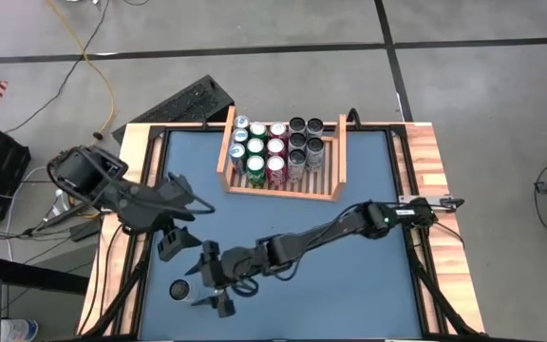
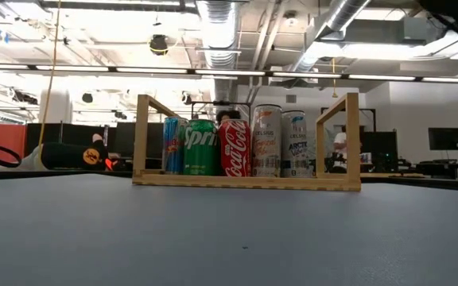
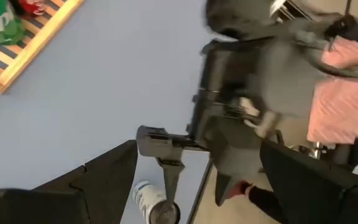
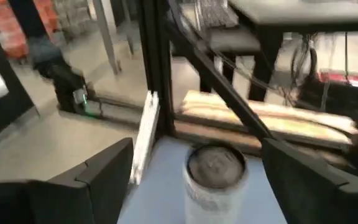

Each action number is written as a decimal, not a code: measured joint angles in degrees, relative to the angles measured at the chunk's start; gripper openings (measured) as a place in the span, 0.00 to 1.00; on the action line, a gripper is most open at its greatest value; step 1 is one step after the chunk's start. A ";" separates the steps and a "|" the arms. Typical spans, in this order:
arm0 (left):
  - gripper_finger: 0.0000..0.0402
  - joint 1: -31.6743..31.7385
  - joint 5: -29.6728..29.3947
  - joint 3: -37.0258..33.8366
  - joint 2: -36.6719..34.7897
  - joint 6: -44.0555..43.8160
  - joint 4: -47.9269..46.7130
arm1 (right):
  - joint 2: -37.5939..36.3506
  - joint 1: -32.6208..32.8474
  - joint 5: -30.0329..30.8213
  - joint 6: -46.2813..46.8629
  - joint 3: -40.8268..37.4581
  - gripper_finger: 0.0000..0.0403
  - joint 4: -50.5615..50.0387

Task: Place canned beverage on shelf
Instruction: Put the light blue soda can on the shelf

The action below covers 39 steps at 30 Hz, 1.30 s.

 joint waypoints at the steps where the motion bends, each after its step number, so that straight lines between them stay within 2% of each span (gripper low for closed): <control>1: 0.81 -0.47 -0.02 -0.07 -0.03 -0.03 0.02 | 0.05 0.19 -0.01 1.04 -2.07 0.86 4.28; 4: 0.81 -1.93 -1.25 -0.26 0.00 -0.29 -0.03 | 0.64 0.32 0.19 4.23 -3.94 0.88 8.27; 10: 0.81 -4.37 -5.15 -0.26 0.00 -1.16 -0.01 | 0.55 -0.20 4.01 4.93 -3.92 0.89 7.85; 14: 0.81 -7.31 -13.70 -2.34 0.22 -5.23 0.05 | 0.55 -0.89 4.10 4.95 -3.94 0.89 8.30; 15: 0.81 -8.29 -13.95 -3.58 0.25 -5.68 0.05 | 0.53 -1.10 4.10 5.15 -3.94 0.89 8.26; 19: 0.81 -11.95 -8.18 -9.87 0.41 -12.01 -0.03 | 0.33 -1.09 4.12 5.17 -3.94 0.89 4.91; 23: 0.81 -17.48 -4.95 -15.20 -1.99 -20.98 0.06 | -0.22 -0.92 2.38 5.25 -3.92 0.89 -0.72; 29: 0.78 -26.49 -6.55 -23.71 -7.76 -40.48 0.08 | -0.22 -1.08 1.48 9.53 -3.94 0.85 -14.11; 32: 0.72 -30.47 -1.75 -28.32 -9.64 -47.16 -0.03 | -1.85 -1.00 1.56 5.69 -4.07 0.78 -20.43; 34: 0.67 -33.29 -0.96 -30.73 -10.02 -51.32 -0.10 | -3.79 -0.80 1.59 4.07 -4.04 0.73 -22.78; 36: 0.61 -36.19 0.12 -33.63 -9.56 -56.27 0.14 | -5.96 -0.42 2.98 3.49 -3.95 0.68 -26.09; 39: 0.48 -38.97 5.31 -38.34 -8.33 -64.33 -0.08 | -9.05 -0.25 5.82 2.42 -3.87 0.62 -30.73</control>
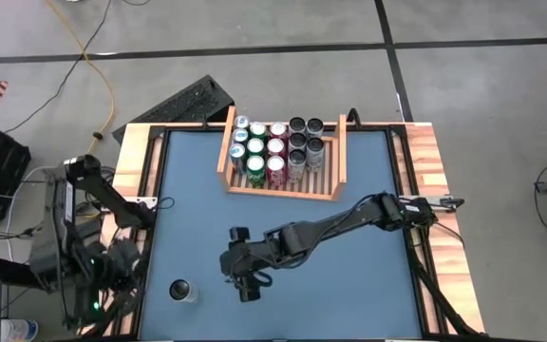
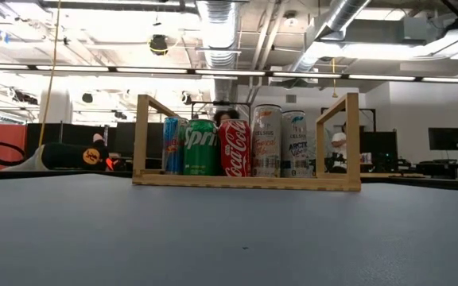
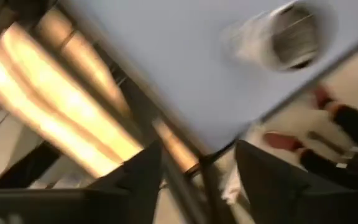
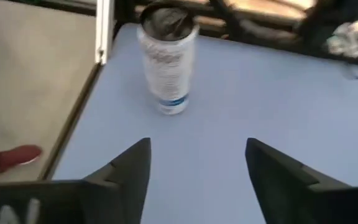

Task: Place canned beverage on shelf
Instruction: Put the light blue soda can on the shelf

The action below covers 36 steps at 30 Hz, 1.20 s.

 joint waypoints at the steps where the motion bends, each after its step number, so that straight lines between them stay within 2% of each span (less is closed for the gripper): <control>1: 0.43 -0.60 2.05 -1.36 0.39 -2.00 0.12 | -0.80 -0.03 0.80 -0.72 -0.01 0.60 -0.58; 4: 0.27 -1.73 2.76 -4.61 1.86 -4.37 1.52 | -4.29 -0.07 3.24 -2.99 -0.11 0.53 -2.76; 8: 0.05 -1.36 -2.29 -7.46 2.60 -4.83 8.41 | -9.52 -0.02 3.62 -5.00 -0.05 0.43 -3.14; 9: 0.03 -1.02 -3.12 -7.93 2.95 -4.46 9.99 | -10.66 0.02 3.68 -5.09 0.01 0.41 -2.81; 16: 0.00 2.85 -0.56 -10.65 4.13 -2.55 12.31 | -17.55 -0.04 4.99 -7.69 -0.01 0.26 -4.00; 22: 0.00 8.41 6.79 -14.56 4.22 14.27 20.78 | -20.34 0.00 4.99 -8.00 -0.03 0.20 -6.85; 25: 0.00 10.46 9.22 -16.49 4.22 20.91 21.75 | -20.39 0.03 4.99 -8.09 -0.07 0.19 -8.00; 30: 0.00 13.05 8.90 -18.76 4.20 26.62 23.34 | -20.39 0.66 4.95 -8.09 -0.07 0.19 -11.98; 36: 0.00 14.29 7.38 -23.49 4.20 30.07 35.00 | -20.39 1.38 4.93 -8.22 -0.07 0.19 -13.71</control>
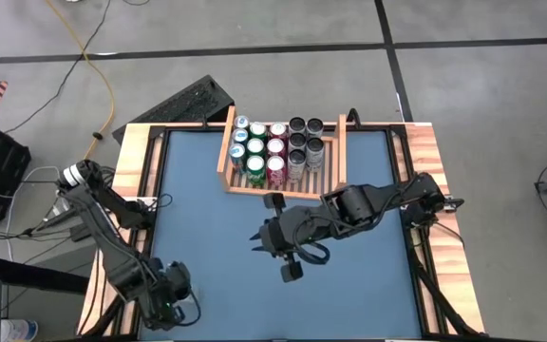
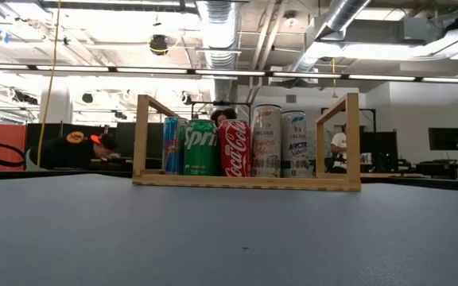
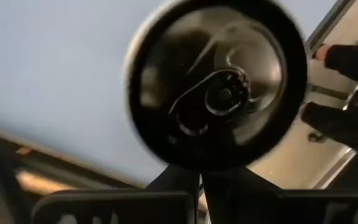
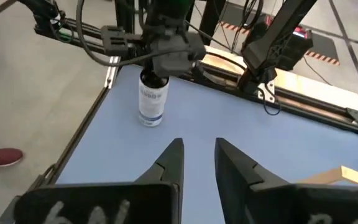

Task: Place canned beverage on shelf
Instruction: Put the light blue soda can on the shelf

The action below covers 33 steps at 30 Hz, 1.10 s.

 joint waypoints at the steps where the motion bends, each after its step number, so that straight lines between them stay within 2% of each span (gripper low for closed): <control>1: 0.00 0.01 -0.44 -0.99 0.00 -0.01 1.55 | 0.00 0.09 0.01 -0.16 0.00 0.19 0.08; 8: 0.00 -0.04 -4.98 -7.11 0.00 -4.30 7.41 | 0.00 0.20 0.00 -1.37 0.00 0.19 -1.05; 16: 0.00 0.51 -11.10 -14.49 -0.06 -6.58 22.12 | 0.00 0.28 0.00 -1.36 0.00 0.19 -1.93; 20: 0.00 0.93 -14.00 -17.15 -0.15 -6.87 23.41 | 0.00 0.51 -0.02 -0.88 0.00 0.19 -3.87; 25: 0.00 3.23 -20.72 -20.41 -0.13 -9.66 25.25 | 0.00 1.05 -0.04 0.57 0.00 0.19 -5.80; 33: 0.00 11.04 -23.61 -25.54 0.01 -1.24 35.90 | 0.00 1.29 2.39 0.61 0.00 0.19 -6.50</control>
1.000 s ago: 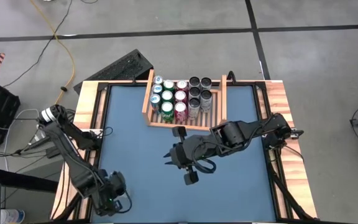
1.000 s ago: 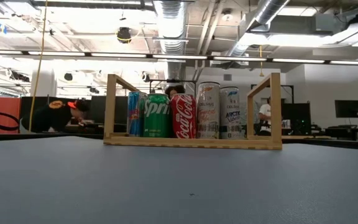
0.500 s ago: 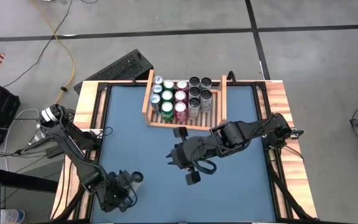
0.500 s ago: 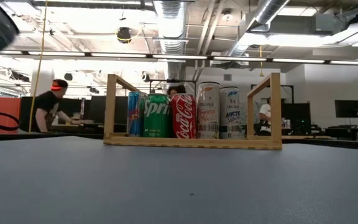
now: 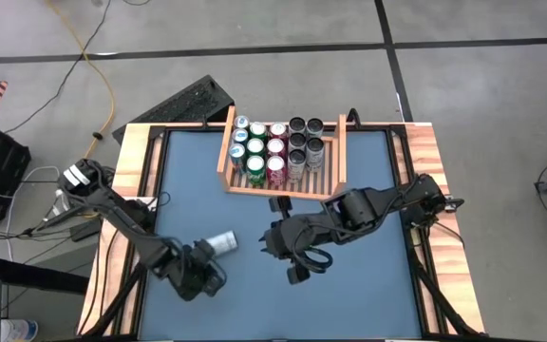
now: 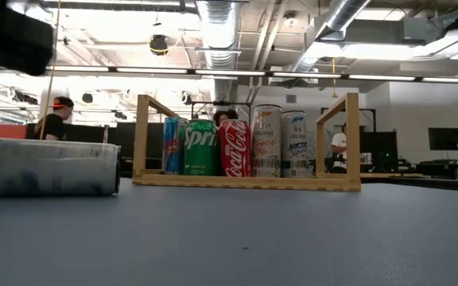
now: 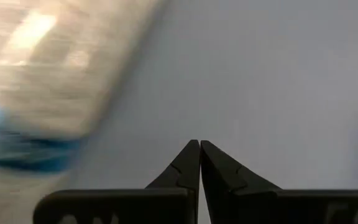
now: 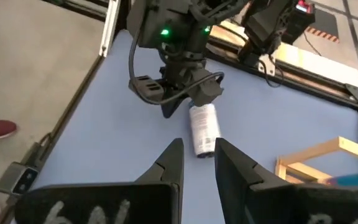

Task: Place canned beverage on shelf
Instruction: Put the light blue soda can on the shelf

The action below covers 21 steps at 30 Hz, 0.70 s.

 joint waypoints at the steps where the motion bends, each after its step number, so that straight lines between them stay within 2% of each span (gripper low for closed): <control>1: 0.00 1.17 -0.02 -0.47 0.03 2.28 1.87 | 0.00 0.00 0.02 0.00 0.00 0.19 -0.47; 4: 0.00 5.56 -1.09 -0.97 -0.01 8.67 5.77 | -0.11 -0.07 0.18 0.00 0.00 0.19 -0.68; 8: 0.00 10.76 -5.62 3.69 -2.72 14.15 1.83 | -0.20 -0.16 0.23 -0.04 0.00 0.19 -0.33; 10: 0.00 12.72 -6.03 8.70 -5.62 16.08 -9.81 | -0.21 -0.40 0.21 -0.02 0.00 0.19 -0.43; 12: 0.00 14.46 -7.27 13.33 -6.82 17.51 -27.30 | -0.56 -0.50 0.23 -0.04 0.00 0.19 -0.73; 14: 0.00 16.87 -10.20 15.65 -7.21 14.44 -45.89 | -0.85 -0.69 0.38 -0.04 0.00 0.19 -0.27; 16: 0.00 19.97 -13.26 15.16 -7.63 8.56 -58.04 | -0.87 -0.92 0.40 0.08 0.00 0.19 -0.44; 18: 0.00 23.25 -15.46 11.78 -7.55 7.07 -59.82 | -0.81 -0.80 0.39 0.27 0.00 0.19 -0.63; 21: 0.00 28.80 -17.05 4.45 -7.84 14.16 -48.35 | -0.81 -0.44 0.41 0.18 0.00 0.19 -0.60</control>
